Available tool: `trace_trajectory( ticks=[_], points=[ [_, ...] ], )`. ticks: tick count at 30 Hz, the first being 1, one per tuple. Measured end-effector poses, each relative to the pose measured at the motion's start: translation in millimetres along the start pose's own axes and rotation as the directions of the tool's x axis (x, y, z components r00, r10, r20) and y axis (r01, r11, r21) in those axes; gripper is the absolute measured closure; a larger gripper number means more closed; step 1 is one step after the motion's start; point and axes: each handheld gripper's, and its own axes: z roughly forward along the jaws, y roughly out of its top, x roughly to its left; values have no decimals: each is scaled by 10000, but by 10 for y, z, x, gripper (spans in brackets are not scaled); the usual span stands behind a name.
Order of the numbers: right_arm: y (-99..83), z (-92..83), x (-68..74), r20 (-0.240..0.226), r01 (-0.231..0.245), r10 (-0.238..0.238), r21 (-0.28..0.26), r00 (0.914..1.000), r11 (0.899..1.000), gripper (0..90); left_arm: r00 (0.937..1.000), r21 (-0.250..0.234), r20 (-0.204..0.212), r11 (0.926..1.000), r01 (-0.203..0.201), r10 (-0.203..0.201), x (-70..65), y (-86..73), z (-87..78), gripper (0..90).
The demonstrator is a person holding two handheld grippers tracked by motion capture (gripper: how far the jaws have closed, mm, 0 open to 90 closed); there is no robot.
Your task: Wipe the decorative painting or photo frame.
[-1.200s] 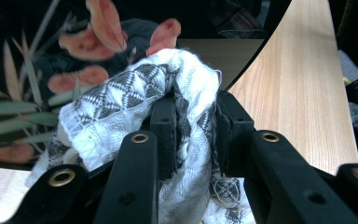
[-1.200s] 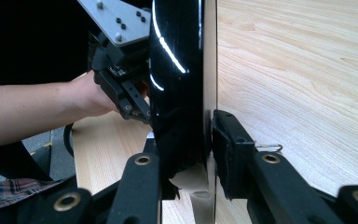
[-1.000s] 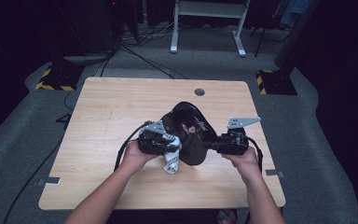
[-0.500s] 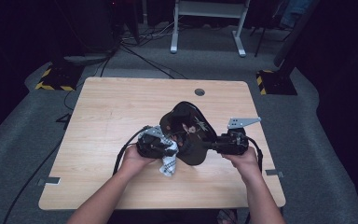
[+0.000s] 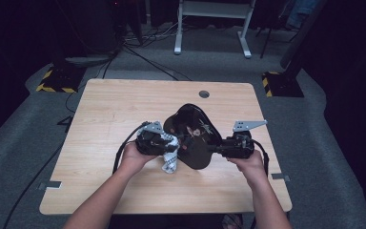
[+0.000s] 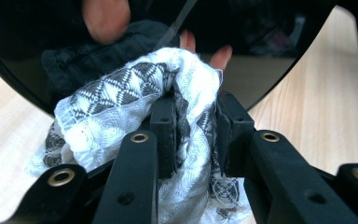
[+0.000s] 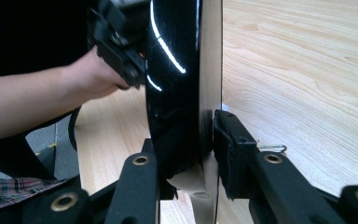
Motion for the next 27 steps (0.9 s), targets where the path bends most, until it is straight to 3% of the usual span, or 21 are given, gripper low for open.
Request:
trace_trajectory(
  ticks=[4,8,12,17,20,24,27],
  points=[
    [0,1,7,36,-1,1,-6,10000,10000,708,9995,52,152,9996,269,-270,35,-78,64,722],
    [-4,-1,-8,-1,-50,50,-36,10000,10000,711,10000,174,-6,9998,48,-48,1,-12,14,720],
    [-4,-4,-14,-46,-101,100,-41,9999,9999,715,10000,-435,-26,9990,-33,32,6,102,-148,718],
    [-4,-1,-11,-44,-75,75,-35,10000,10000,717,9999,-839,-127,9964,-88,78,32,191,-290,718],
    [-2,1,-5,-17,-43,43,-20,10000,10000,716,9998,-617,-160,9981,-77,67,42,122,-221,719],
    [3,2,2,12,-50,50,1,10000,10000,716,9997,-203,149,9996,176,-173,57,-29,-57,721],
    [10,4,12,50,-37,37,42,10000,10000,717,9988,-144,340,9993,353,-348,81,-74,-24,721]
  ],
)
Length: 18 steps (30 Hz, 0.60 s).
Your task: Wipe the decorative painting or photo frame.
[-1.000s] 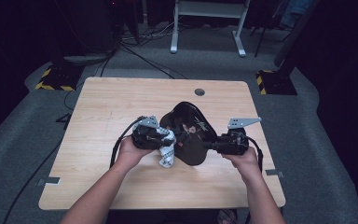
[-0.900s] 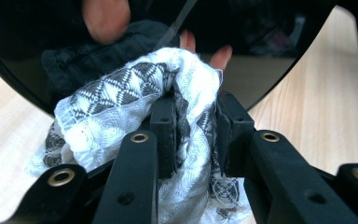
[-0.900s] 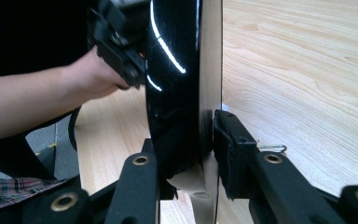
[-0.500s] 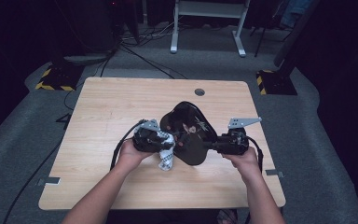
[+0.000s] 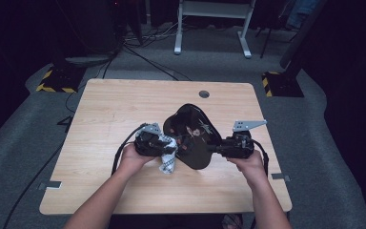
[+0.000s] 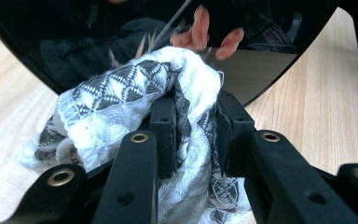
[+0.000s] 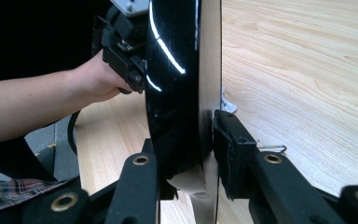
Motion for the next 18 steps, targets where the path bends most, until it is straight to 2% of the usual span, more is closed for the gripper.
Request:
trace_trajectory(
  ticks=[3,6,10,13,18],
  points=[
    [3,1,3,40,24,-24,23,10000,10000,720,9998,-16,-172,10000,-84,84,-18,44,-51,719],
    [0,-6,-5,6,-7,7,28,10000,10000,725,9991,-590,-341,9979,-262,242,-40,179,-224,718],
    [1,-4,-3,10,20,-20,41,10000,10000,724,9964,-622,-735,9970,-460,413,-40,281,-328,718],
    [7,3,12,52,65,-66,64,10000,10000,723,9961,-545,-826,9979,-361,315,-10,220,-289,719],
    [13,2,17,124,95,-96,93,9999,9999,722,9981,-246,-549,9994,259,-272,62,6,-113,720]
  ],
)
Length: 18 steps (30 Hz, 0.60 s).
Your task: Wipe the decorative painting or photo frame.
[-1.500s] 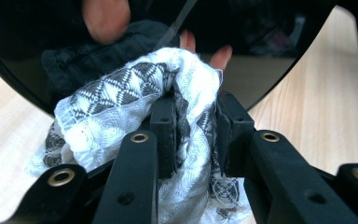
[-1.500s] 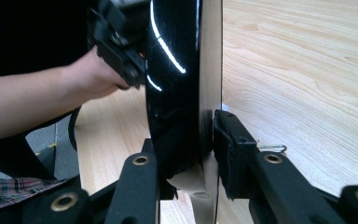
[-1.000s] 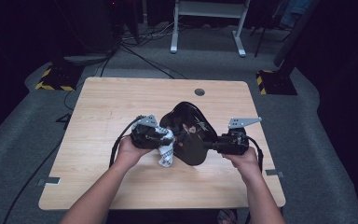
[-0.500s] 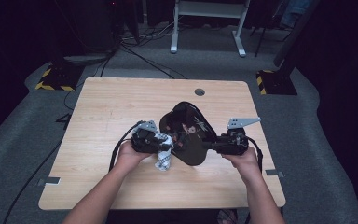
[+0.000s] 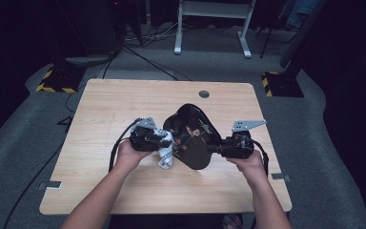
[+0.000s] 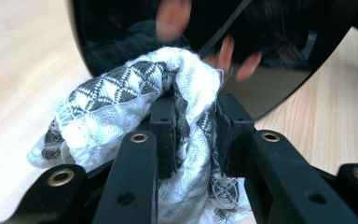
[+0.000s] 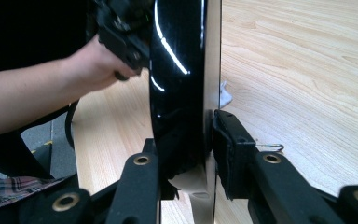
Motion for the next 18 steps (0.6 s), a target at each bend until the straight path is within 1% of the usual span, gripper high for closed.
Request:
trace_trajectory(
  ticks=[3,5,6,7,8,10,11,15,16,18],
  points=[
    [3,1,-1,8,2,-2,-8,10000,10000,722,10000,146,19,9999,54,-55,-13,-50,54,719],
    [4,2,-1,-6,-27,27,-11,10000,10000,723,9999,255,-106,9996,-87,90,-35,-16,36,718],
    [3,2,-2,-8,-28,28,-14,10000,10000,722,9994,237,-249,9994,-248,254,-47,20,7,718],
    [2,3,-2,-10,-23,23,-21,10000,10000,722,9985,114,-418,9993,-359,363,-56,52,-28,718],
    [1,4,-2,-20,-12,12,-8,10000,10000,722,9981,13,-481,9992,-396,397,-56,77,-60,718],
    [-2,4,-4,-31,-22,22,-13,10000,10000,722,9978,-242,-559,9991,-359,345,-37,136,-133,718],
    [-3,4,-5,-31,-10,10,-7,10000,10000,721,9973,-269,-638,9989,-381,363,-26,156,-154,718],
    [0,10,-2,-7,26,-26,16,10000,10000,720,9969,-222,-711,9992,-338,321,-8,146,-144,720],
    [3,10,2,3,46,-46,40,10000,10000,719,9971,-191,-716,9994,-272,258,-1,124,-118,720],
    [4,10,4,11,36,-36,33,10000,10000,717,9976,14,-669,9998,-186,186,13,88,-72,721]
  ],
)
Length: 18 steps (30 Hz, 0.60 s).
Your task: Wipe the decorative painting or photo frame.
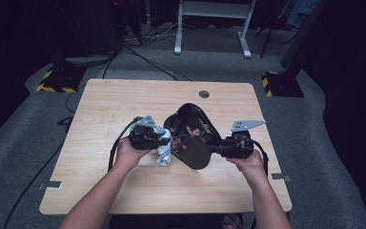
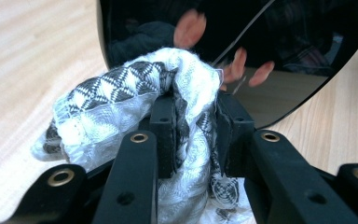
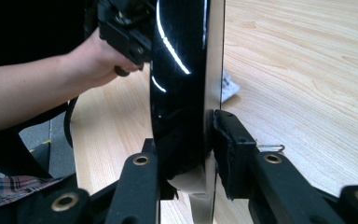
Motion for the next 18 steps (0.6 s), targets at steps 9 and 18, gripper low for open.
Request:
trace_trajectory(
  ticks=[9,18],
  points=[
    [2,1,6,63,-31,31,-23,10000,10000,715,9996,582,158,9980,244,-253,-3,-156,183,720],
    [6,8,16,100,-36,37,-60,9999,10000,710,9993,975,207,9948,280,-301,-64,-233,320,719]
  ],
)
